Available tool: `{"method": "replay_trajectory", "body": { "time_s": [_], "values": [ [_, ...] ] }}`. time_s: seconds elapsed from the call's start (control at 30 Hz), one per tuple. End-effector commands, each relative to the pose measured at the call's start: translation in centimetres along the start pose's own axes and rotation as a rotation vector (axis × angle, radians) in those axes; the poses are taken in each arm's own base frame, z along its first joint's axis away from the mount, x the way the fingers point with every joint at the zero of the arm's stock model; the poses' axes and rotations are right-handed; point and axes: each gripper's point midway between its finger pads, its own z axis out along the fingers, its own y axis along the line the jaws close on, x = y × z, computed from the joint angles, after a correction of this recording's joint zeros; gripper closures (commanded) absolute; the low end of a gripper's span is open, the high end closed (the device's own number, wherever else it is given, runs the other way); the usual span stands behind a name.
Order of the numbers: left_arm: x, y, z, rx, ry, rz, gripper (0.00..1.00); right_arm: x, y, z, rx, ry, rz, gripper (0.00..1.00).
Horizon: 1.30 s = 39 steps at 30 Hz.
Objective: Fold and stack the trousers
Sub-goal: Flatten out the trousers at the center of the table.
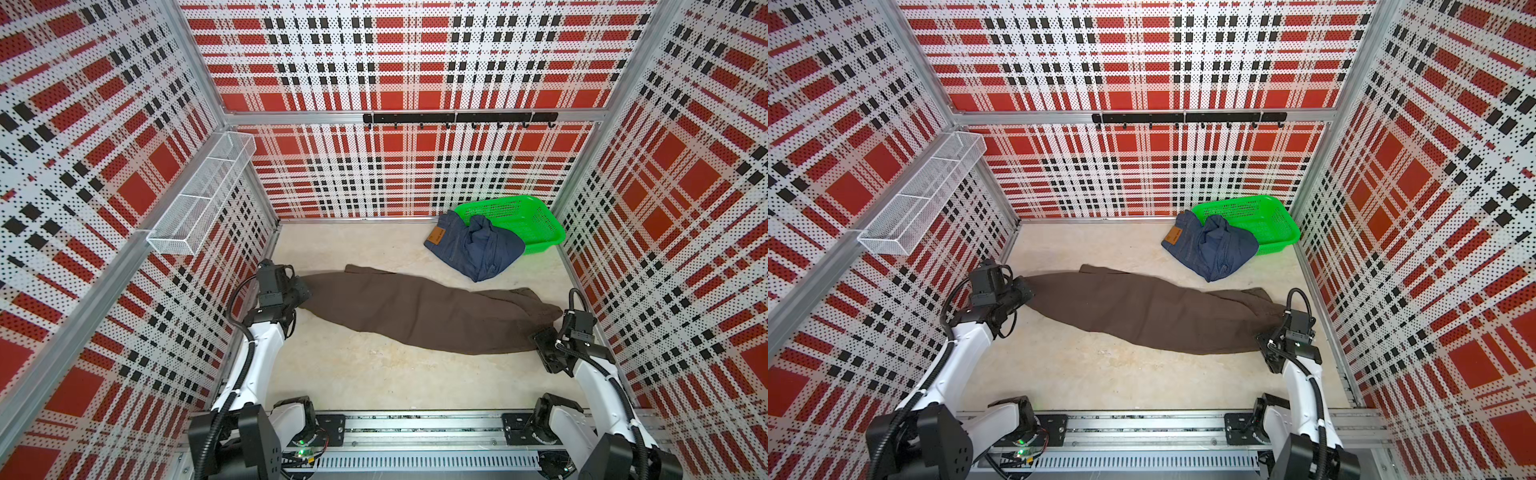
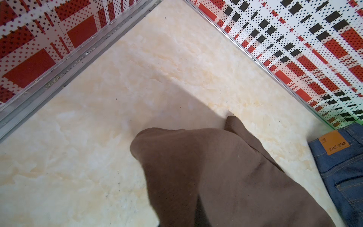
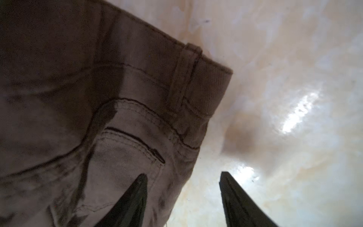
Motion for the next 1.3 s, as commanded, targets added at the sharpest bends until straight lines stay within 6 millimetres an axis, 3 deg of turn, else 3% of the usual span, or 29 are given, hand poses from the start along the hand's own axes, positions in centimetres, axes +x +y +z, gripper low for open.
{"method": "replay_trajectory", "body": {
  "time_s": [0.0,0.33,0.4,0.5,0.6,0.73,0.93,1.1,1.27],
  "values": [
    [-0.8,-0.2,-0.2,0.023,-0.033,0.009,1.0,-0.3,0.1,0.6,-0.025,-0.003,0.038,0.46],
    [-0.9,-0.1,-0.1,0.036,-0.034,0.003,1.0,-0.8,0.1,2.4,-0.018,0.007,0.084,0.52],
    [-1.0,-0.2,-0.2,0.04,-0.039,0.001,1.0,-0.8,0.1,2.7,-0.022,0.002,0.094,0.61],
    [-1.4,-0.3,-0.5,0.044,-0.052,-0.002,1.0,-1.0,0.4,2.8,-0.031,-0.001,0.103,0.82],
    [-2.0,-0.5,-1.1,0.053,-0.075,-0.006,1.0,-1.6,1.5,1.8,-0.062,-0.016,0.086,1.0],
    [-3.6,-1.1,-2.5,0.071,-0.126,-0.022,1.0,-3.4,3.6,-1.9,-0.106,-0.094,0.037,1.0],
    [-7.1,-1.5,-6.1,0.062,-0.233,-0.031,1.0,-5.9,7.2,-10.0,-0.218,-0.254,-0.017,1.0],
    [-11.3,-1.1,-11.3,0.019,-0.364,-0.035,1.0,-6.8,10.1,-16.2,-0.325,-0.33,-0.047,1.0],
    [-14.9,-2.0,-17.0,0.013,-0.503,-0.051,1.0,-7.4,13.2,-22.6,-0.458,-0.401,-0.07,1.0]
  ]
}}
